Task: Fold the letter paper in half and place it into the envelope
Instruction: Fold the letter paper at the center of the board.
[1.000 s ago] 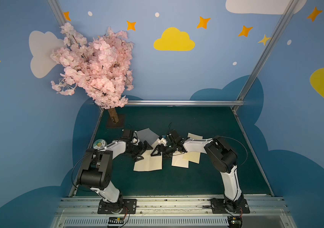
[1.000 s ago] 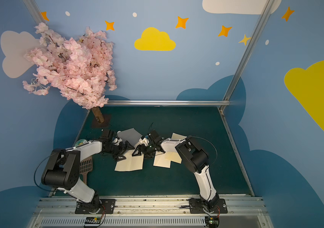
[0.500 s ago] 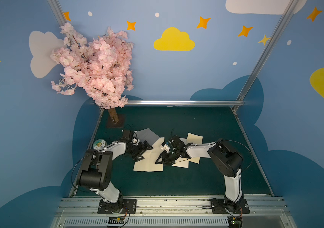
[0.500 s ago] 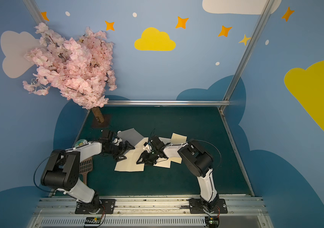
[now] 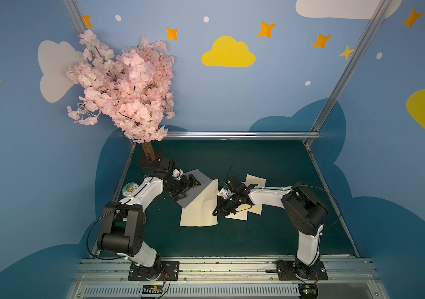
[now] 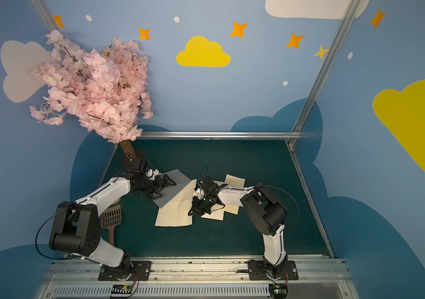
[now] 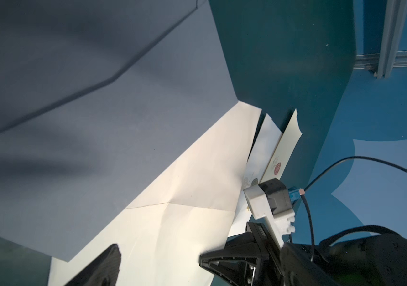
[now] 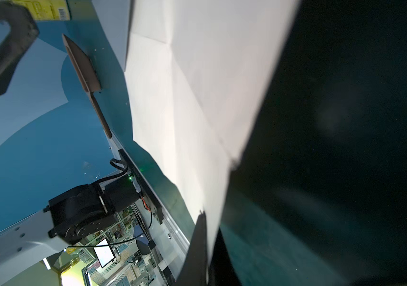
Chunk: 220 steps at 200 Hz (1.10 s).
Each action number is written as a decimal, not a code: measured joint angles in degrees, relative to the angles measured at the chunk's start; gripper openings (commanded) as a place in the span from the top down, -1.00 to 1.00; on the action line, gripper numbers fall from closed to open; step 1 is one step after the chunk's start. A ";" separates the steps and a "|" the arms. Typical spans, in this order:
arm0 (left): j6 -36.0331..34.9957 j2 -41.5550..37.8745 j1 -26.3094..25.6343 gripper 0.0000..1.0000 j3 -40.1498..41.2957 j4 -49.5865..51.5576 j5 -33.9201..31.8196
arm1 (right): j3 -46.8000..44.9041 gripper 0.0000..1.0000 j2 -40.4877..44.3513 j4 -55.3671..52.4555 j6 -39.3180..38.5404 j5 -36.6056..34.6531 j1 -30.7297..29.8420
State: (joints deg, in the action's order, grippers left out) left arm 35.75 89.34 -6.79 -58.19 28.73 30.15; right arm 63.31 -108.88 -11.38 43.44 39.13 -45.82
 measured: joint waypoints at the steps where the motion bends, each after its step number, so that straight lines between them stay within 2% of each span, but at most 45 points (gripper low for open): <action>1: -0.02 0.00 0.00 -1.00 -0.13 0.02 0.00 | 0.04 1.00 0.15 -0.17 -0.09 0.00 0.00; 76: -1.33 3.89 -0.59 -1.00 -5.27 2.29 -0.35 | 4.00 1.00 12.74 -15.10 -8.63 -0.44 2.40; 121: -0.85 6.93 -2.64 -1.00 -6.91 1.11 0.37 | 3.45 1.00 18.97 -17.38 -10.71 1.09 5.81; 220: 7.08 12.98 -8.76 -1.00 -10.03 -6.10 4.98 | 2.01 1.00 18.45 -16.61 -12.63 4.07 8.98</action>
State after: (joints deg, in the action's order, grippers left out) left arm 42.83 102.32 -15.55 -68.23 22.63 35.14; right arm 65.32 -90.43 -27.99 30.81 43.20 -36.84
